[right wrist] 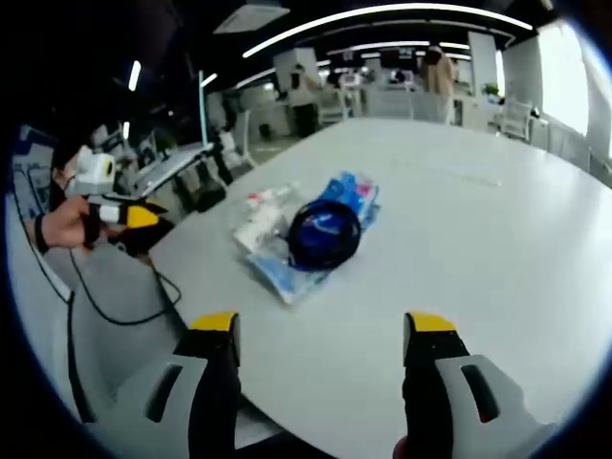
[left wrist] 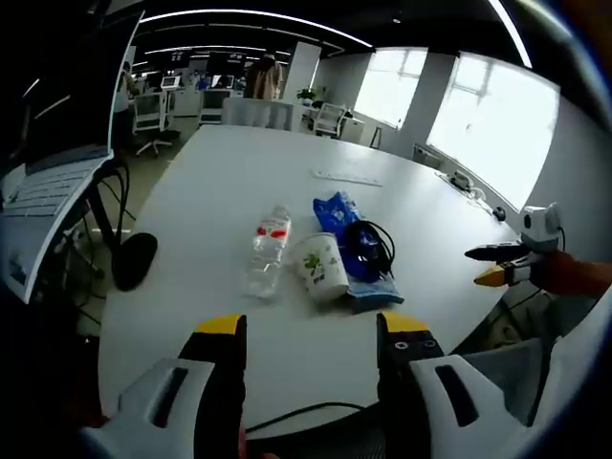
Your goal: Arrange the tabletop items into an orderly group along one side of the table until the central work area is clear of visible clutter.
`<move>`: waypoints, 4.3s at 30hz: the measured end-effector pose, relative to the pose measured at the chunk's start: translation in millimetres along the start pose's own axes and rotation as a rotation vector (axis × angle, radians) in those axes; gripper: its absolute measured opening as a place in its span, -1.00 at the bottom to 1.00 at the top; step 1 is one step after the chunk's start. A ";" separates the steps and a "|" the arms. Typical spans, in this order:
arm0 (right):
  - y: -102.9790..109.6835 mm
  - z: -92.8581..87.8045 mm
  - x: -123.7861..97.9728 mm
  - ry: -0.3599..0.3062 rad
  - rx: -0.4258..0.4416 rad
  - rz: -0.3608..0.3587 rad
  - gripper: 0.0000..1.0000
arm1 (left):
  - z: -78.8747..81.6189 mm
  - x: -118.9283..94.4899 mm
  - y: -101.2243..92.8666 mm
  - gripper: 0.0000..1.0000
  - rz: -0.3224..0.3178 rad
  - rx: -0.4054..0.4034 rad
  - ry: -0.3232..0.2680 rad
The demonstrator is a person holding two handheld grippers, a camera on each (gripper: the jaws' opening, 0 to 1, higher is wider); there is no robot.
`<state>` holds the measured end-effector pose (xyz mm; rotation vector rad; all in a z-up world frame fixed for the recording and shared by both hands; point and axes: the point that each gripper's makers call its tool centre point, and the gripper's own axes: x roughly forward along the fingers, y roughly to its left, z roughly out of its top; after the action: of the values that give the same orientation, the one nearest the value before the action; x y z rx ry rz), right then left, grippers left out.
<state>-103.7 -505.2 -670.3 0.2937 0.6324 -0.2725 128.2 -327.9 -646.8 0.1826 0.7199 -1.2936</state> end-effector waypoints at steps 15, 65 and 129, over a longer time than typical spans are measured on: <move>3.5 0.4 2.5 0.003 0.006 0.005 0.34 | -10.8 -3.8 10.5 0.06 0.024 -0.033 0.020; 24.0 -18.6 4.9 0.068 0.061 0.029 0.31 | -30.4 26.2 8.8 -0.01 -0.028 -0.032 0.118; 24.5 -31.8 -1.9 0.064 0.178 -0.049 0.18 | 44.3 177.5 44.4 -0.12 -0.047 -0.022 0.538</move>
<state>-113.9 -471.2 -689.0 0.4595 0.6808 -0.3681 202.5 -481.2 -727.1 0.5097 1.1996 -1.2905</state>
